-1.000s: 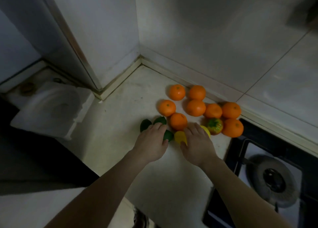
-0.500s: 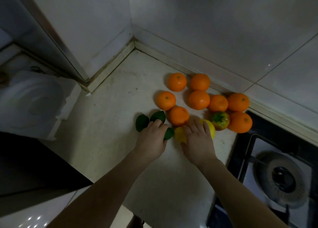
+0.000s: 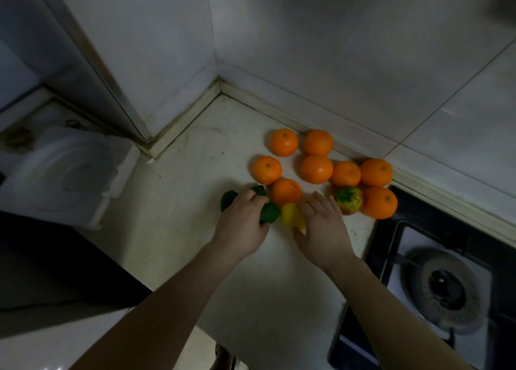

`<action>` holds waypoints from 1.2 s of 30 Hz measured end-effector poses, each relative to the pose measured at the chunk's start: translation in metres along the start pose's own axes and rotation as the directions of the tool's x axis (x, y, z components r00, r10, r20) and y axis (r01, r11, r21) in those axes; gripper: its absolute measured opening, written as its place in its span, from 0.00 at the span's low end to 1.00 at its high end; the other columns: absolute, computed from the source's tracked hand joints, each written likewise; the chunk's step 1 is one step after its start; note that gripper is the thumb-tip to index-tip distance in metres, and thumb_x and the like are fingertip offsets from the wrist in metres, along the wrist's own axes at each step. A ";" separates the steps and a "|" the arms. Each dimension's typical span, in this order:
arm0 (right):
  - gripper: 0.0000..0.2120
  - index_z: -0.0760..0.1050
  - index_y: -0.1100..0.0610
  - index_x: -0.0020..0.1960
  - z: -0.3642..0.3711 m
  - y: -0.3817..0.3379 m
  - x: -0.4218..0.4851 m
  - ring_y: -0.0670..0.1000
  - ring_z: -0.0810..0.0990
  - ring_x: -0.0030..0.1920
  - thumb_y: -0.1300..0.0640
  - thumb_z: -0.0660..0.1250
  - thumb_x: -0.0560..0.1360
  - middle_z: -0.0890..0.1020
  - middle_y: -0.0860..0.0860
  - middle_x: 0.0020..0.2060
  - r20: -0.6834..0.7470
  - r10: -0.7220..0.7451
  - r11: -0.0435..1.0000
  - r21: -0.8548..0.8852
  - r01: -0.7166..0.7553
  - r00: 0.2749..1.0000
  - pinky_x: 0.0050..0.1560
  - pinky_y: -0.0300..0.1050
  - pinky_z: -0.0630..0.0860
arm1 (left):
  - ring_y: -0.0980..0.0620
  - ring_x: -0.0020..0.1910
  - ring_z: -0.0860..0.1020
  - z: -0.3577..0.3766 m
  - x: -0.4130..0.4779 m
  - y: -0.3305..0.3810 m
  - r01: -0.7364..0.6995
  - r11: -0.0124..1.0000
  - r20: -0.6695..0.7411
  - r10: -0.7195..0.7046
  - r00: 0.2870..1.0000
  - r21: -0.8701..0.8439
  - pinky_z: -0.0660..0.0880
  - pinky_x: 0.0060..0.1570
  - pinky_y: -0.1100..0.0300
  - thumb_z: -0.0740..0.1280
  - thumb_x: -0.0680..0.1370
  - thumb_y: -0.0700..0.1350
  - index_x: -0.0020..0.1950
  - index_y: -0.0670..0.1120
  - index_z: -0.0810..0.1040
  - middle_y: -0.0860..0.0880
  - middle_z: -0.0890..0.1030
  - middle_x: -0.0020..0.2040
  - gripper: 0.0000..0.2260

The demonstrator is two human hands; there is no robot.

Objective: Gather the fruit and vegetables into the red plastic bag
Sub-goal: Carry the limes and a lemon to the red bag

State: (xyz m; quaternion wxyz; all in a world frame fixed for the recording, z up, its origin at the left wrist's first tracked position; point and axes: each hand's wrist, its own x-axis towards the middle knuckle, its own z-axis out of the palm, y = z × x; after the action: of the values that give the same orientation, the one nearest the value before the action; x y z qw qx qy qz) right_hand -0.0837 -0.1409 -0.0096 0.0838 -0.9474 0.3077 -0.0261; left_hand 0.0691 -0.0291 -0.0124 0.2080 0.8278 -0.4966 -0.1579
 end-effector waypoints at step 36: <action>0.24 0.74 0.58 0.61 -0.191 -0.062 -0.125 0.57 0.76 0.52 0.53 0.73 0.67 0.78 0.55 0.54 -0.413 0.149 0.977 0.199 -0.071 0.898 0.48 0.44 0.72 | 0.51 0.56 0.73 -0.168 -0.114 0.108 -0.250 0.968 -0.272 0.241 0.932 0.001 0.74 0.51 0.54 0.71 0.72 0.50 0.65 0.52 0.73 0.52 0.73 0.57 0.21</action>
State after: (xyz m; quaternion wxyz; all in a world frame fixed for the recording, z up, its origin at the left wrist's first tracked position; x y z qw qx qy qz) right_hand -0.1680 -0.0455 0.1896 0.1008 -0.8884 0.3682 -0.2551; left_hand 0.0137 0.0583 0.1934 0.3057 0.7693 -0.5604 -0.0247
